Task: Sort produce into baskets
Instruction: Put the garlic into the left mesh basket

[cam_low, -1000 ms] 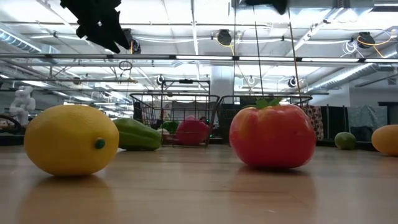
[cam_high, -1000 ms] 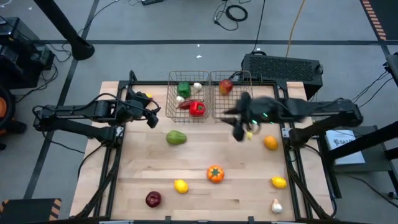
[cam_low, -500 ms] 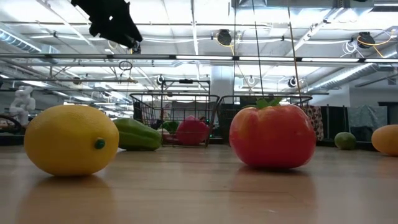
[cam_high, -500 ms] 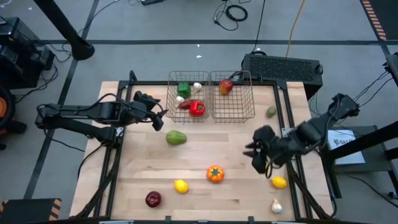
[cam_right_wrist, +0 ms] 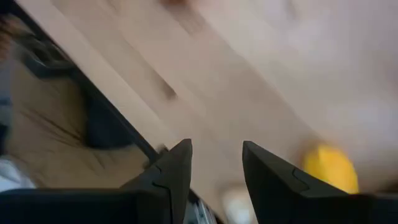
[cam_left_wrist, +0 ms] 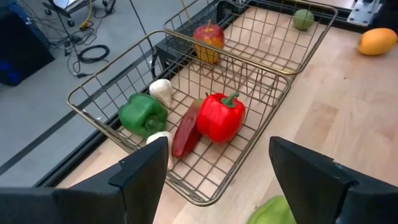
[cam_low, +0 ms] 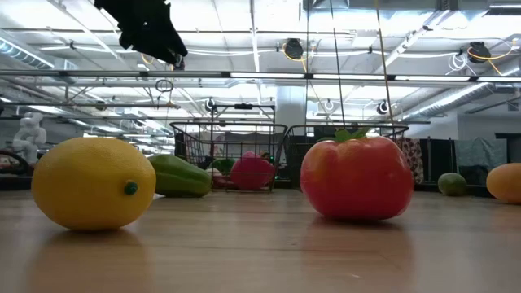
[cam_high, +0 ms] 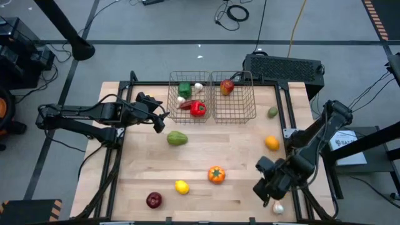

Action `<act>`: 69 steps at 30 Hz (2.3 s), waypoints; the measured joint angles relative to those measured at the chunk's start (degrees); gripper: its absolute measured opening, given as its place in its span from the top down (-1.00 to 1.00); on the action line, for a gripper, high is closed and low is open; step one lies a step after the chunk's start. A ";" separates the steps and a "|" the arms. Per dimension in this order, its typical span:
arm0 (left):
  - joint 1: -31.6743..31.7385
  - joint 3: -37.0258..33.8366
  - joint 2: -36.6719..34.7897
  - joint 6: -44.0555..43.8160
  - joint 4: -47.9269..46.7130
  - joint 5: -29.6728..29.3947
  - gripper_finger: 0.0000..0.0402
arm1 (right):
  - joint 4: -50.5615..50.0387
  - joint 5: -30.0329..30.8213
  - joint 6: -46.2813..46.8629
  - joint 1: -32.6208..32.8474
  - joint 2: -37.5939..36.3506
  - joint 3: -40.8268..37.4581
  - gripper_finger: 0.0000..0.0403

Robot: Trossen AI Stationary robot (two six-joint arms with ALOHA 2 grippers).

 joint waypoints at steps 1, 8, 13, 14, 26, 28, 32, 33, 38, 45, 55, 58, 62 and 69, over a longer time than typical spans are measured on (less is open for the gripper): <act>-0.01 0.00 0.00 -0.24 0.00 0.00 -0.42 | -0.37 -1.21 1.78 0.68 0.68 0.00 0.33; -0.01 0.00 0.00 -0.59 -0.02 1.66 -0.42 | -0.78 -9.75 15.14 4.97 3.99 0.02 0.30; -0.39 0.00 0.00 -0.61 -0.35 4.16 -0.42 | 1.44 -13.94 21.17 6.34 7.08 0.02 0.14; -0.63 0.00 0.00 -0.59 -0.62 4.22 -0.42 | 2.80 -14.38 21.52 6.63 7.93 0.02 0.10; -3.00 0.00 0.00 -0.33 -2.01 4.39 -0.42 | 15.23 -21.12 27.90 7.61 17.11 0.07 -0.55; -3.00 0.00 0.00 0.07 -1.97 4.38 -0.42 | 14.05 -22.68 28.72 7.81 18.12 0.07 -0.60; -3.00 0.00 0.00 0.98 -1.10 4.35 -0.42 | 10.96 -22.82 29.60 8.13 19.28 0.07 -0.64; -3.00 0.00 0.00 0.98 -1.00 4.35 -0.42 | 9.57 -22.75 29.61 8.28 19.50 0.07 -0.64; -3.00 0.00 0.00 1.89 0.24 4.32 -0.42 | 4.44 -22.57 29.58 8.37 21.17 0.07 -0.64; -3.00 0.00 0.00 2.49 0.21 4.16 -0.42 | 5.07 -22.29 29.18 10.12 23.34 0.07 -0.65; -3.00 0.00 0.00 0.92 0.09 4.74 -0.42 | 5.05 -19.50 32.77 12.50 24.78 0.07 -0.65; -3.00 0.00 0.00 0.90 0.03 4.83 -0.42 | 5.13 -19.18 32.71 12.54 25.29 0.07 -0.63; -3.00 0.00 0.00 0.90 0.00 4.85 -0.42 | 5.52 -19.18 31.27 12.50 26.45 0.07 -0.55; -3.00 0.00 0.00 0.87 -0.02 4.98 -0.42 | 6.71 -19.34 29.24 12.50 28.38 0.06 -0.39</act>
